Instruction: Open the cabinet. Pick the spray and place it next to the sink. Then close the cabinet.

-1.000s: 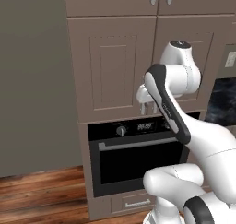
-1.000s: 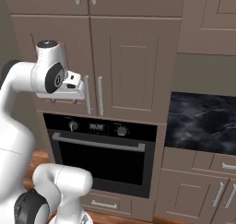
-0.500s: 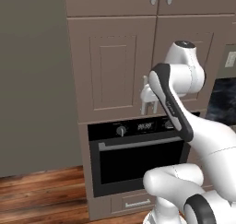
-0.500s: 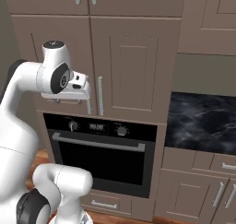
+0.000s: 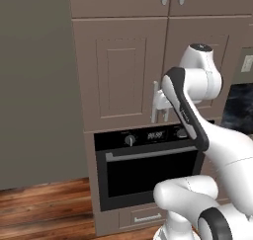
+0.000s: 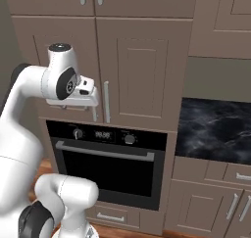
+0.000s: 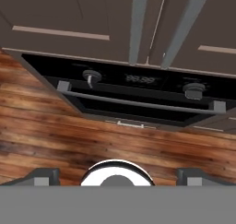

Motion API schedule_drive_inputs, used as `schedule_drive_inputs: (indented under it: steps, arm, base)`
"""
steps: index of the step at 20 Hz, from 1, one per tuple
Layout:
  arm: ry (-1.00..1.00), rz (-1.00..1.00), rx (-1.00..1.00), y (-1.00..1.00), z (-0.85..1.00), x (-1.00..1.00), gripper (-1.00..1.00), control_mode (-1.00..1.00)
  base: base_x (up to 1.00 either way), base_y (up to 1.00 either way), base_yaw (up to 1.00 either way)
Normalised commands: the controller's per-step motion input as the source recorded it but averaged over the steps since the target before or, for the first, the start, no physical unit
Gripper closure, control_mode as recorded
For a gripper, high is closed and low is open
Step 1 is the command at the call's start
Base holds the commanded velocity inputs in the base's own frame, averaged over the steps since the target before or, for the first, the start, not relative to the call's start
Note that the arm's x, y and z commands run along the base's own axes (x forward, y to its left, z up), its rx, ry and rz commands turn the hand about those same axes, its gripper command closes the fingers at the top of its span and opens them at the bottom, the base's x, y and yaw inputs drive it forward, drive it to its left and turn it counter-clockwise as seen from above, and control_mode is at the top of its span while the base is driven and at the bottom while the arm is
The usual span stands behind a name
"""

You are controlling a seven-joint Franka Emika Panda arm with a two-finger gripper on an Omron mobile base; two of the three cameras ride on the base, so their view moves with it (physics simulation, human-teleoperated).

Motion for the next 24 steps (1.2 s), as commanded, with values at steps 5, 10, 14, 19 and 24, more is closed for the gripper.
schedule_drive_inputs:
  steps: [5, 10, 14, 19, 24]
  arm:
    - [0.00, -0.05, 0.00, -0.34, 0.00, 0.08, -1.00, -1.00]
    - [0.00, -0.07, 0.00, -0.10, 0.00, 0.21, -1.00, -1.00]
    - [0.00, 0.00, 0.00, 0.00, 0.00, 0.10, -1.00, -1.00]
    - [-0.08, 0.00, -0.01, 0.00, -0.27, 0.33, -1.00, -1.00]
    - [-0.21, 0.00, 0.00, 0.03, -0.57, 0.23, -1.00, -1.00]
  base:
    - [0.00, 0.00, 0.00]
    - [0.00, 0.00, 0.00]
    - [0.00, 0.00, 0.00]
    - [0.00, 0.00, 0.00]
    - [0.00, 0.00, 0.00]
